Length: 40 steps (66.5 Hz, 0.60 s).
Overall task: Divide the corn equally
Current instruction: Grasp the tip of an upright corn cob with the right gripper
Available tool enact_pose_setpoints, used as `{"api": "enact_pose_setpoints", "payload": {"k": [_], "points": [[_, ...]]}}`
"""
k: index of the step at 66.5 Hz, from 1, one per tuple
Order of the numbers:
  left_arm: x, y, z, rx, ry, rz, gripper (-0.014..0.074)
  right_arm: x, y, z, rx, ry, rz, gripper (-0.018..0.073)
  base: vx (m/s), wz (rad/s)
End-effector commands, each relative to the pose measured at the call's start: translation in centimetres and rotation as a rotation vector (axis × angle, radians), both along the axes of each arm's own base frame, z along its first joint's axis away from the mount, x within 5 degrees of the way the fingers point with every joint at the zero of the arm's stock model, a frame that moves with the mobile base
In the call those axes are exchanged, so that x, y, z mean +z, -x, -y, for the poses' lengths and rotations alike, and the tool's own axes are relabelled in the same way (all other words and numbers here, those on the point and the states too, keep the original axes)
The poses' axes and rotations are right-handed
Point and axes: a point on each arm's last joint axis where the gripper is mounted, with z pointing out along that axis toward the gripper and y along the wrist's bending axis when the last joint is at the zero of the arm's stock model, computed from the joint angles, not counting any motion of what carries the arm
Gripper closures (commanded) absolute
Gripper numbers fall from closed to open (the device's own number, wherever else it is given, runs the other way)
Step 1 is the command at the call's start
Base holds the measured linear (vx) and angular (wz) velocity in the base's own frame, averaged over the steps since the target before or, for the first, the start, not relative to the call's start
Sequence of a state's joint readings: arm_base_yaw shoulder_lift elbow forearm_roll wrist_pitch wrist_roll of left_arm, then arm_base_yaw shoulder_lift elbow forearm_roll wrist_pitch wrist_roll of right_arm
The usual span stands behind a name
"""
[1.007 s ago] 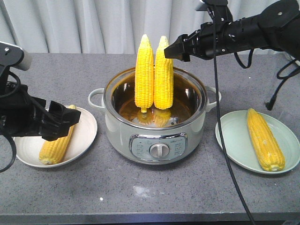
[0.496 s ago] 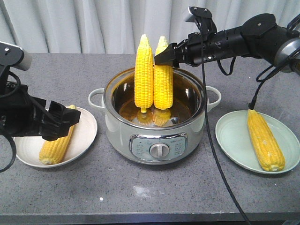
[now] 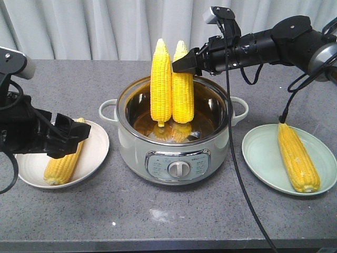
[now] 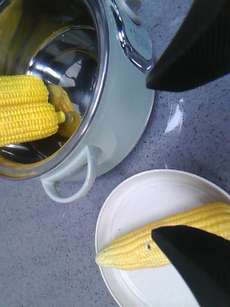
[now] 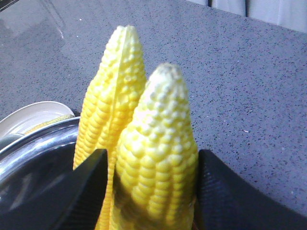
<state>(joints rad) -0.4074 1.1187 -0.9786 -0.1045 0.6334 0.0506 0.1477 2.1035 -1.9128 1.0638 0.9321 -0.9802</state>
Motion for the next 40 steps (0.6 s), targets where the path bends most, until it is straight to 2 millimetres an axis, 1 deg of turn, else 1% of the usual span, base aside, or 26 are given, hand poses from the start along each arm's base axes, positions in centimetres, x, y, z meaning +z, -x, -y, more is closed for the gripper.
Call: {"api": "enact_pose_setpoints", "payload": {"k": [1,17,31,40], "points": [[1.7,0.1,0.2,-0.002,0.054,0.091,0.0038,4.1,1.1,0.0,0.009,-0.062,0.090,0.0193,0.00,0.00],[1.7,0.1,0.2,-0.002,0.054,0.091,0.0038,4.0,1.3,-0.1,0.032,-0.061,0.078,0.0315,0.00,0.00],[1.7,0.1,0.2,-0.002,0.054,0.091,0.0038,4.3,1.6,-0.1,0.045,-0.065,0.066,0.0315,0.00,0.00],[1.7,0.1,0.2,-0.002,0.054,0.091,0.0038,6.0,2.6,0.1,0.039,-0.068,0.067,0.0315,0.00,0.00]]}}
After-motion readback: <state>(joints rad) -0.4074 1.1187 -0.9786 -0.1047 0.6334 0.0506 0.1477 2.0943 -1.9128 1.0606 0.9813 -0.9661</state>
